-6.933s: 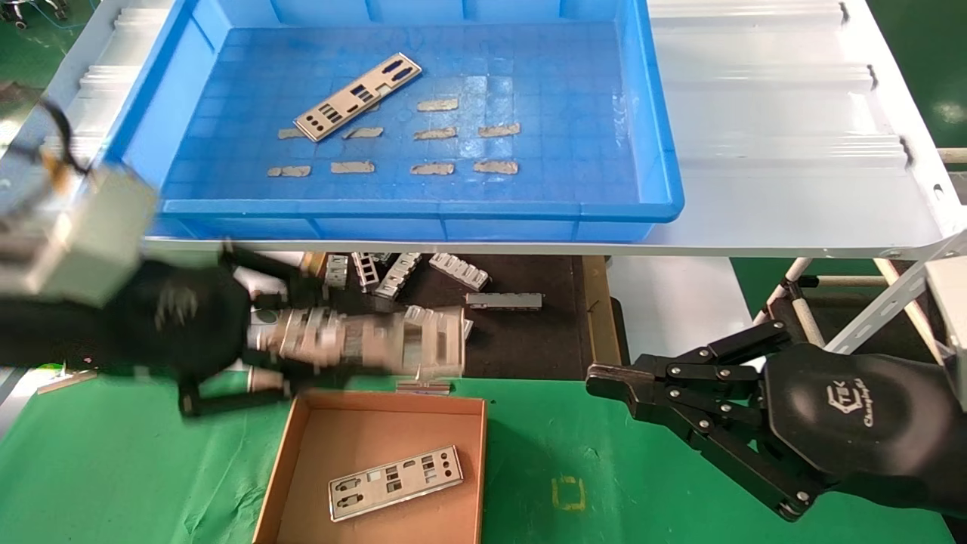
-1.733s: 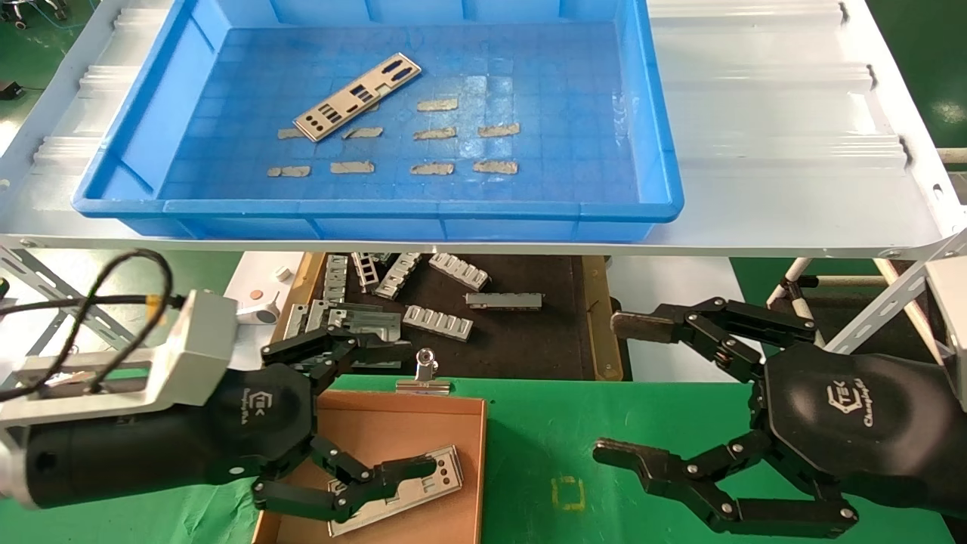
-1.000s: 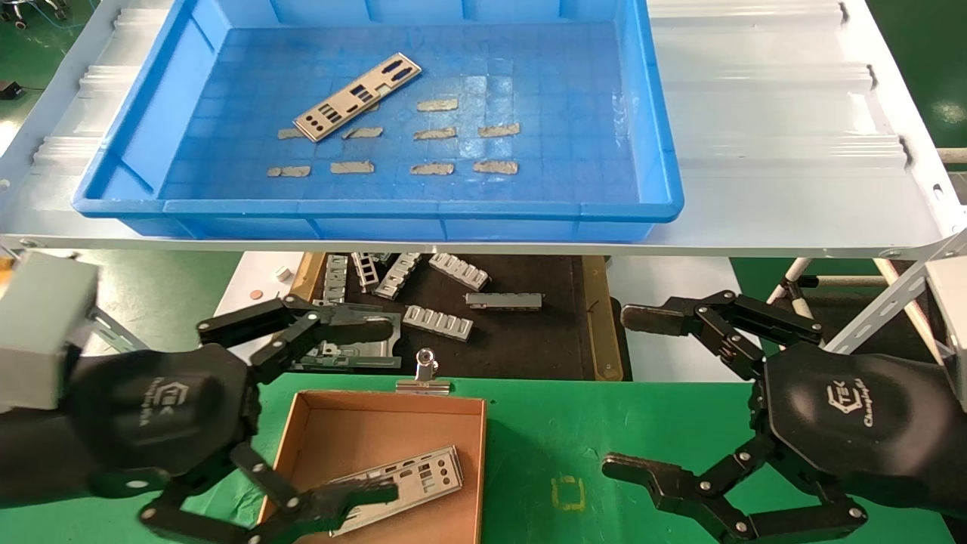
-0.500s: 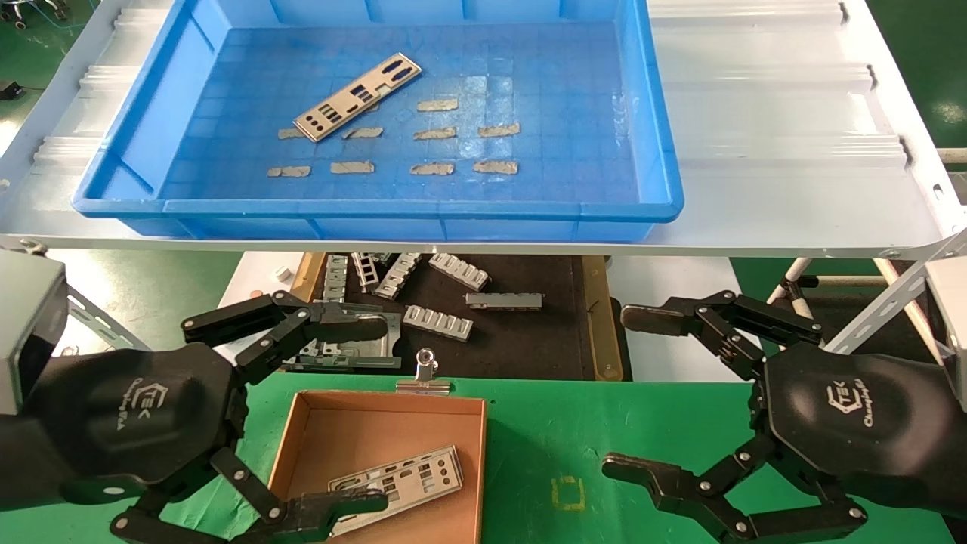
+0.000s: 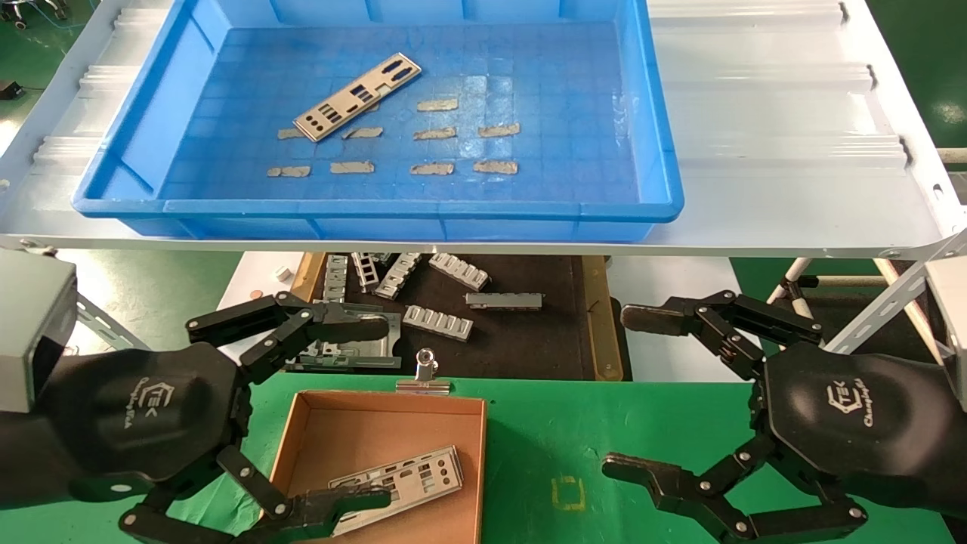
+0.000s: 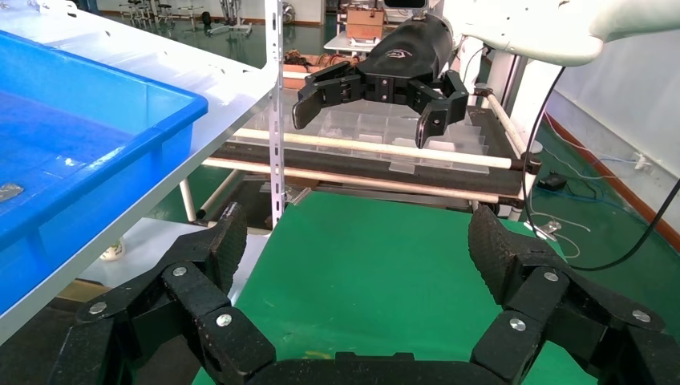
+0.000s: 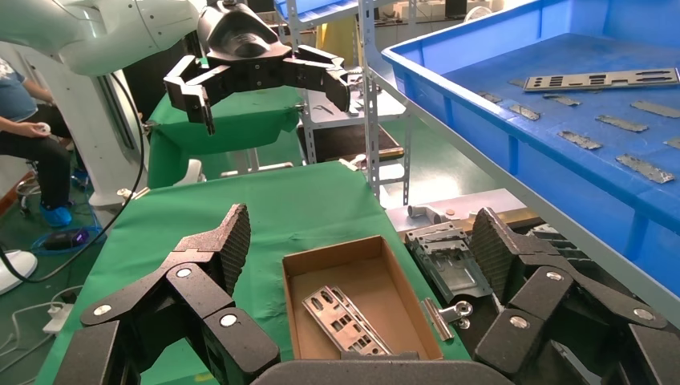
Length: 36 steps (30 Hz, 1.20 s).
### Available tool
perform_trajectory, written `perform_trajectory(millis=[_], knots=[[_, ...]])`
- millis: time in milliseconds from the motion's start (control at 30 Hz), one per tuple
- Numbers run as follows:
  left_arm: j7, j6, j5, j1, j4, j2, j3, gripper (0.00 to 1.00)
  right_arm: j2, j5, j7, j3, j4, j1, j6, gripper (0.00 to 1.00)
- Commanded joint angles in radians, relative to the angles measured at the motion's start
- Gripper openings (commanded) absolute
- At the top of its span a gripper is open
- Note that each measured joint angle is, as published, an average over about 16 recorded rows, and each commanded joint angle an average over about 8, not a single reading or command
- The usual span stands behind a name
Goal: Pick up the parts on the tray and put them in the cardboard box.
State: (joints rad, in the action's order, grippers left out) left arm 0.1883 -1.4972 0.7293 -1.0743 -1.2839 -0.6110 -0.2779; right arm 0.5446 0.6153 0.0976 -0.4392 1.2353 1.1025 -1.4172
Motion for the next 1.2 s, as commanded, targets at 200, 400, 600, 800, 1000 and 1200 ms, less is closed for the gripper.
perform_trajectory(millis=[200, 400, 600, 800, 1000, 1200], knots=[[0.000, 0.002, 0.001, 0.000, 0.000, 0.000, -0.002, 1.00, 0.000, 0.000, 0.000, 0.000, 0.000, 0.000, 0.000, 1.00], [-0.001, 0.003, 0.001, 0.000, 0.000, 0.000, -0.003, 1.00, 0.000, 0.000, 0.000, 0.000, 0.000, 0.000, 0.000, 1.00], [-0.001, 0.004, 0.002, 0.000, 0.000, 0.000, -0.003, 1.00, 0.000, 0.000, 0.000, 0.000, 0.000, 0.000, 0.000, 1.00], [-0.001, 0.004, 0.002, 0.000, 0.000, 0.000, -0.004, 1.00, 0.000, 0.000, 0.000, 0.000, 0.000, 0.000, 0.000, 1.00], [-0.001, 0.005, 0.002, 0.000, 0.000, 0.000, -0.004, 1.00, 0.000, 0.000, 0.000, 0.000, 0.000, 0.000, 0.000, 1.00], [-0.001, 0.005, 0.002, 0.000, 0.000, 0.000, -0.004, 1.00, 0.000, 0.000, 0.000, 0.000, 0.000, 0.000, 0.000, 1.00]])
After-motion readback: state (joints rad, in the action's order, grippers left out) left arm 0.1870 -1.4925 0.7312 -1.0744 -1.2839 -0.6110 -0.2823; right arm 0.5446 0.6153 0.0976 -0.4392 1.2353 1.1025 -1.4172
